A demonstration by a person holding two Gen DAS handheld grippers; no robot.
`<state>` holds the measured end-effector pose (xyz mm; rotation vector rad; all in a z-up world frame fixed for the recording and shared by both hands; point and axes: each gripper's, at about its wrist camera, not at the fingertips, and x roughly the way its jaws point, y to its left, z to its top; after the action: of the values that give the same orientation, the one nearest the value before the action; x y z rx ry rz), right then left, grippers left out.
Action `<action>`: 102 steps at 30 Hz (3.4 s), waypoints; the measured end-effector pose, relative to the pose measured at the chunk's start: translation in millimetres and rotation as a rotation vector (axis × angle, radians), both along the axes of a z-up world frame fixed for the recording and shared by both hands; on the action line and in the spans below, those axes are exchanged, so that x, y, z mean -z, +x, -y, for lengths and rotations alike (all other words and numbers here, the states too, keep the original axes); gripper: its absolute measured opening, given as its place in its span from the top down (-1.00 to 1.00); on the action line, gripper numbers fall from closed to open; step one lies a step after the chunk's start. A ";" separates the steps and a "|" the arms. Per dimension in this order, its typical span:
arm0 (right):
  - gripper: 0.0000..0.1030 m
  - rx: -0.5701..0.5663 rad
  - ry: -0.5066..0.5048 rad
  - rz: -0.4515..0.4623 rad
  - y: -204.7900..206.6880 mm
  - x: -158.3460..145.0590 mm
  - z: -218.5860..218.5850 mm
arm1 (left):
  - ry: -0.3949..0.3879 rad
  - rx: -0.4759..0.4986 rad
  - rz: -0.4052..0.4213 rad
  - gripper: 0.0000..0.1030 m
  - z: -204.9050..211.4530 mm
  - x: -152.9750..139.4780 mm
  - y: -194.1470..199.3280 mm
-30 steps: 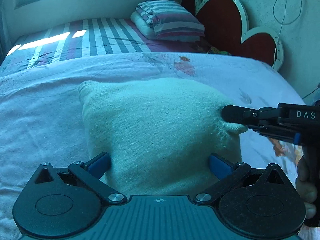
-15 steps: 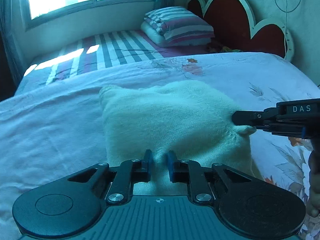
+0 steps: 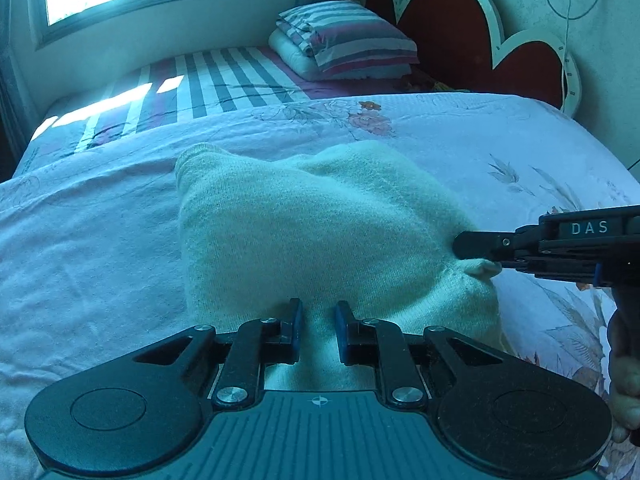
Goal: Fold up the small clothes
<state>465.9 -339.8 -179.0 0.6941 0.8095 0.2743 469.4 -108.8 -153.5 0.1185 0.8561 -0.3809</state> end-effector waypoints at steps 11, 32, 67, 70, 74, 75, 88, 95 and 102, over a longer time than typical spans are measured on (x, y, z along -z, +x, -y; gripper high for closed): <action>0.46 -0.106 -0.137 0.042 -99.2 -25.5 -19.4 | -0.065 -0.075 -0.070 0.69 -44.8 -26.9 -69.8; 0.88 -0.079 -0.106 -0.005 -115.8 1.5 -26.8 | -0.135 -0.188 -0.153 -0.24 -43.8 23.6 -96.3; 0.27 -0.101 -0.172 0.092 -18.0 -24.8 -55.5 | -0.211 -0.216 -0.119 -0.43 -50.9 23.9 -46.4; -0.56 -0.010 -0.059 0.118 -44.0 -34.6 -19.8 | -0.293 -0.230 -0.052 -0.73 -69.8 0.9 -53.5; -0.56 0.047 0.050 0.083 -68.2 -22.2 22.6 | -0.341 -0.298 -0.018 -1.00 -99.1 -4.7 -39.1; -0.48 0.045 0.063 0.061 -69.3 -15.0 28.8 | -0.344 -0.324 -0.040 -1.00 -106.1 -0.1 -31.1; -0.32 -0.045 0.311 -0.024 -34.5 28.3 38.5 | -0.532 -0.350 -0.180 -1.00 -119.9 59.4 41.0; -0.36 -0.108 0.322 -0.035 -13.8 26.0 20.8 | -0.582 -0.290 -0.215 -1.00 -112.9 60.8 55.2; -0.36 -0.139 0.340 -0.044 -1.5 27.3 9.9 | -0.625 -0.227 -0.249 -0.99 -105.5 63.2 60.5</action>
<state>464.3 -349.7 -206.3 0.9658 0.8639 0.5325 529.9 -3.4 -216.8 -0.6105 0.9473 -0.4384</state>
